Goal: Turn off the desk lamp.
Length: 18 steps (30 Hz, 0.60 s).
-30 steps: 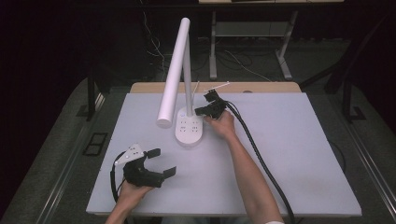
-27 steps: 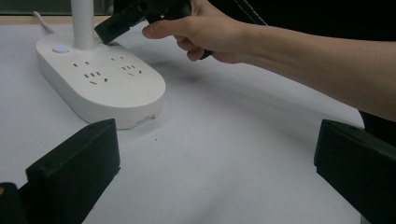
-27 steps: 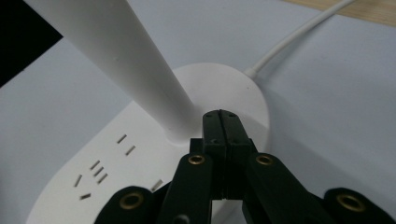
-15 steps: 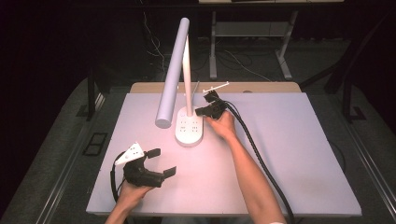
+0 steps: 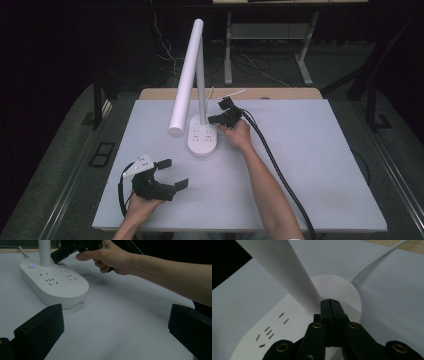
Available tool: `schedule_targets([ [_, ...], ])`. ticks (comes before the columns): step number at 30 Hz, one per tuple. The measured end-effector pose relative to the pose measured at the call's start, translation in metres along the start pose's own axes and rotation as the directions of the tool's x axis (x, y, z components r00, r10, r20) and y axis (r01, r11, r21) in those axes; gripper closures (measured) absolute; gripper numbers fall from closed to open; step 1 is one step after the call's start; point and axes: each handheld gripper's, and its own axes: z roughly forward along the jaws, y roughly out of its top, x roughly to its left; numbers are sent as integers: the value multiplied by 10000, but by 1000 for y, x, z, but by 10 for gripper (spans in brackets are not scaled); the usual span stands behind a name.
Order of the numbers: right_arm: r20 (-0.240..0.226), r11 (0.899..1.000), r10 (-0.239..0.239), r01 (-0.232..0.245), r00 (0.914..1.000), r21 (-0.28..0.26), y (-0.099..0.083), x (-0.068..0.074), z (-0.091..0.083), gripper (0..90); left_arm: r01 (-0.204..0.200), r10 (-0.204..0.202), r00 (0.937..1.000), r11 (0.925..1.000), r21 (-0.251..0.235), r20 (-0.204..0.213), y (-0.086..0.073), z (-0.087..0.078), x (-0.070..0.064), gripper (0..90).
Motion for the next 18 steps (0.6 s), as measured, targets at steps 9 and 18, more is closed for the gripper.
schedule_targets([
  [9,69,9999,-106,106,9999,25,-1,1,0,900,21,-21,10000,10000,-21,-21,0,0,0,0],
  [18,-489,9994,258,-268,9985,-207,-3,-5,-2,900,-3,3,10000,10000,-6,17,0,0,0,0],
])
